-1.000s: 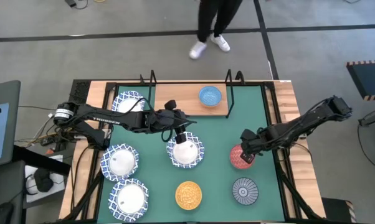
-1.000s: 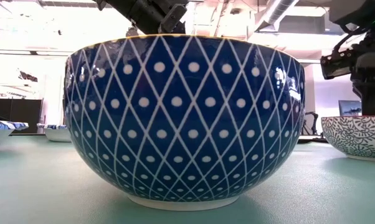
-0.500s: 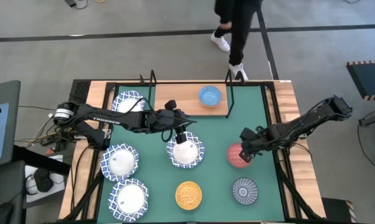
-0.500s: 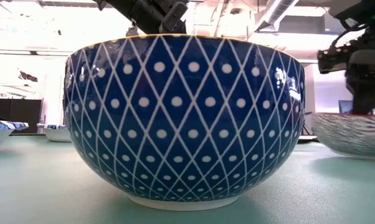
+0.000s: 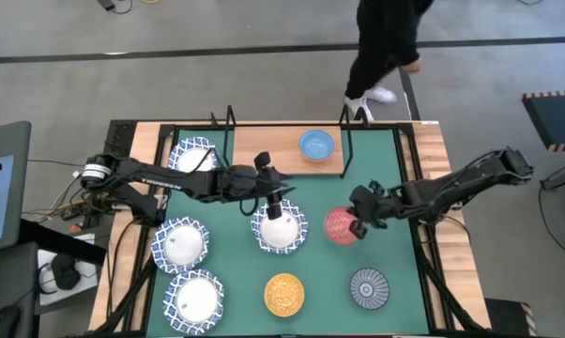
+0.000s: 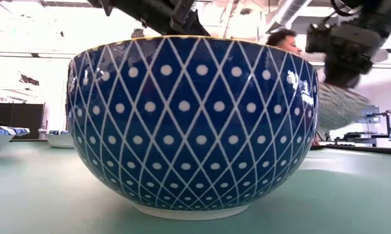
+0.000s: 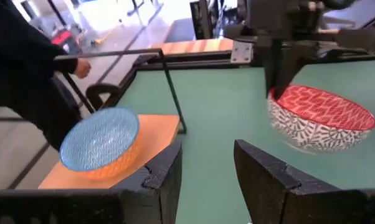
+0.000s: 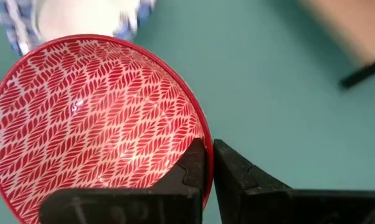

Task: Place and stack bowls onto a shelf
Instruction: Stack the red patterned bowl on top of the light blue patterned bowl

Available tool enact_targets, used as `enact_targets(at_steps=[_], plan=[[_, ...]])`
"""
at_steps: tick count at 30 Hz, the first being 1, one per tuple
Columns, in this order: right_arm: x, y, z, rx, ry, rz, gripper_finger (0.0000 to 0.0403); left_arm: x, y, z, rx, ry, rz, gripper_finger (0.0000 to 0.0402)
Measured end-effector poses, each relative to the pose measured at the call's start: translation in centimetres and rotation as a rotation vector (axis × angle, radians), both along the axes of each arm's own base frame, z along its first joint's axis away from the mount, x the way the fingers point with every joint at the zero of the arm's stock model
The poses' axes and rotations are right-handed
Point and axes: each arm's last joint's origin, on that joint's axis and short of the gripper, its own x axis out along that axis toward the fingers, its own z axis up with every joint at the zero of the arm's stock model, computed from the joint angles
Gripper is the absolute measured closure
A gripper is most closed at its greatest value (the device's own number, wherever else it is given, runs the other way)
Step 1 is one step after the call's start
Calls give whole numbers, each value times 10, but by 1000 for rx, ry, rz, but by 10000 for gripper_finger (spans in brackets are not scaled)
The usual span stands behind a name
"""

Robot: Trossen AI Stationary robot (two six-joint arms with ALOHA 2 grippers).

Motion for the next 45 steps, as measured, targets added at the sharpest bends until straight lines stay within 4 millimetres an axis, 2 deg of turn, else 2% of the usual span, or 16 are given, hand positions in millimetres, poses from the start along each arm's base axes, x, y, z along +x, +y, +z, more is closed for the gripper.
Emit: enact_targets(at_steps=[5,9,14,21,25,31,36,45], plan=[[15,-14,35,-107,-109,-3,362,-1,5,-3,9,-28,14,268],[28,-36,67,-253,-202,-70,362,-1,7,-1,9,-48,17,268],[41,-84,97,-374,-238,-182,363,0,10,1,2,-70,-27,268],[55,-158,116,-436,-142,-258,363,-1,15,1,7,-63,-20,268],[63,-192,113,-425,-47,-196,363,-1,17,0,7,-60,-21,268],[73,-228,89,-330,159,-125,363,-2,17,-3,11,-22,-26,268],[81,-241,73,-283,244,-83,363,-2,18,-4,13,-7,-20,268],[93,-257,56,-178,264,-28,362,-3,20,-7,6,19,-11,268]])
